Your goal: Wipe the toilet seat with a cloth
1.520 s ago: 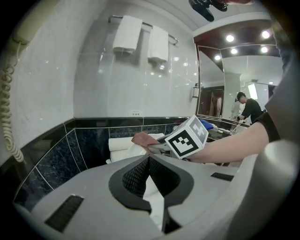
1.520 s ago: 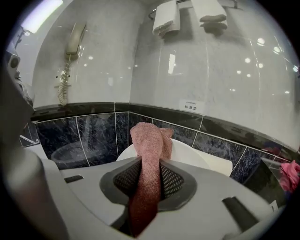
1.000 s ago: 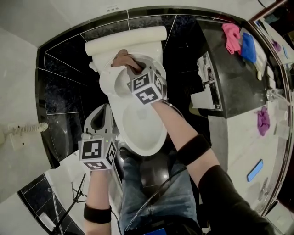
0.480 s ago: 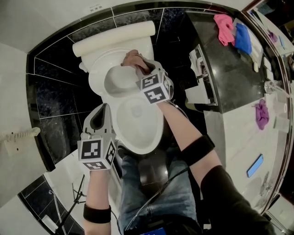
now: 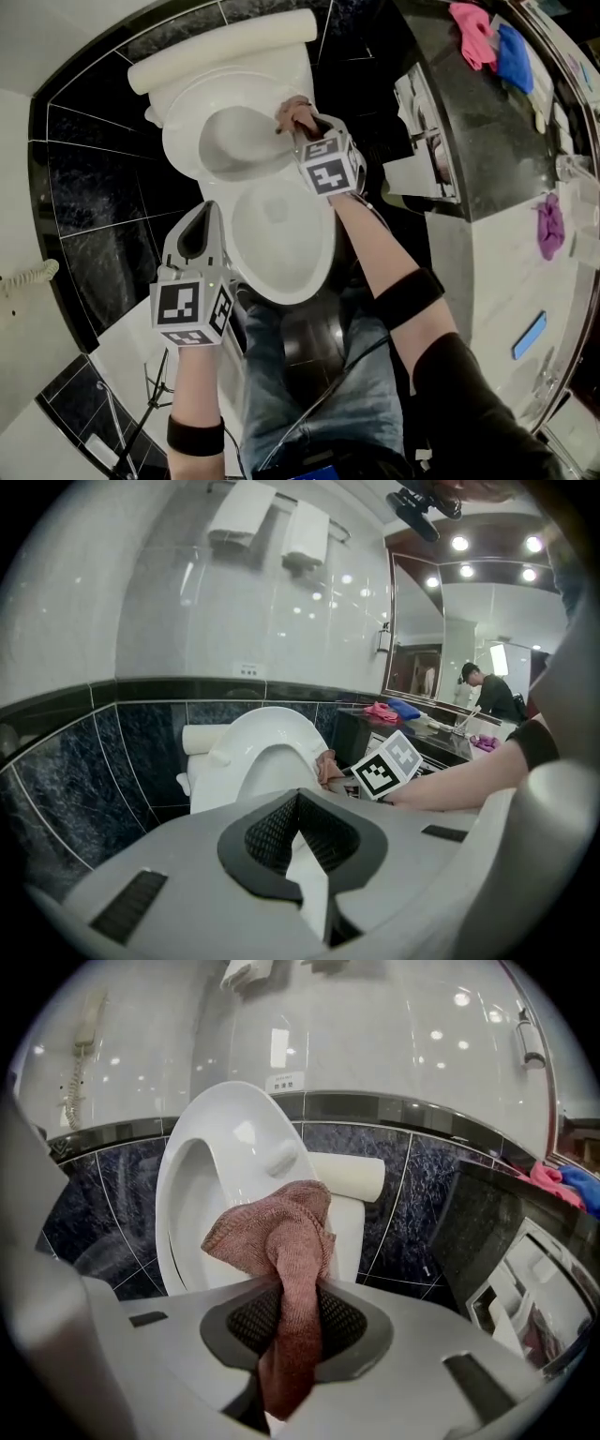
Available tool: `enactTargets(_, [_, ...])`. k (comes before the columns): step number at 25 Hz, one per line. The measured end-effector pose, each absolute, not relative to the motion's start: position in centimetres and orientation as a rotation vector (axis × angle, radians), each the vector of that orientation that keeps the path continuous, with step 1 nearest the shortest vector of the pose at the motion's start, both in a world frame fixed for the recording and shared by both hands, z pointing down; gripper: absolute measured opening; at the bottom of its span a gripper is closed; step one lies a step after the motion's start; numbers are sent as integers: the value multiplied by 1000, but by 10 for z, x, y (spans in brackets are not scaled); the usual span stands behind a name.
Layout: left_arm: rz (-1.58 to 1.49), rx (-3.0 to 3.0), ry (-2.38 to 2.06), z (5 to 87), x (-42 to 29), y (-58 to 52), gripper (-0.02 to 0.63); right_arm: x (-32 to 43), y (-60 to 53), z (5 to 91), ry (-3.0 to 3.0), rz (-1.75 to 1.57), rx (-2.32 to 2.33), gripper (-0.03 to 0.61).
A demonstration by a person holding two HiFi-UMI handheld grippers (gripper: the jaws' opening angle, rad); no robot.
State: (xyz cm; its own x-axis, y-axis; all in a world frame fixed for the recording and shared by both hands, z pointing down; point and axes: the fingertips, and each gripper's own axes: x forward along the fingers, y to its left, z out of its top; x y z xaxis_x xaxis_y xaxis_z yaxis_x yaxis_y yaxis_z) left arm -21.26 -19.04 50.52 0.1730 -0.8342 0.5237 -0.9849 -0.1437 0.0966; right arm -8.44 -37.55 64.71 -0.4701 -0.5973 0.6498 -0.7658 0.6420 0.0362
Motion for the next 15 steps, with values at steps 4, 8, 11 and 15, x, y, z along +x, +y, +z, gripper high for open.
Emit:
enactTargets(4, [501, 2020, -1694, 530, -212, -187, 0, -77, -372, 670, -2204, 355, 1075, 103])
enactTargets(8, [483, 2009, -1698, 551, -211, -184, 0, -62, -360, 712, -2138, 428, 1056, 101])
enactTargets(11, [487, 1993, -1687, 564, -210, -182, 0, -62, -353, 731, -2116, 440, 1041, 101])
enactTargets(15, [488, 1975, -1678, 580, -213, -180, 0, -60, -340, 764, -2067, 490, 1010, 101])
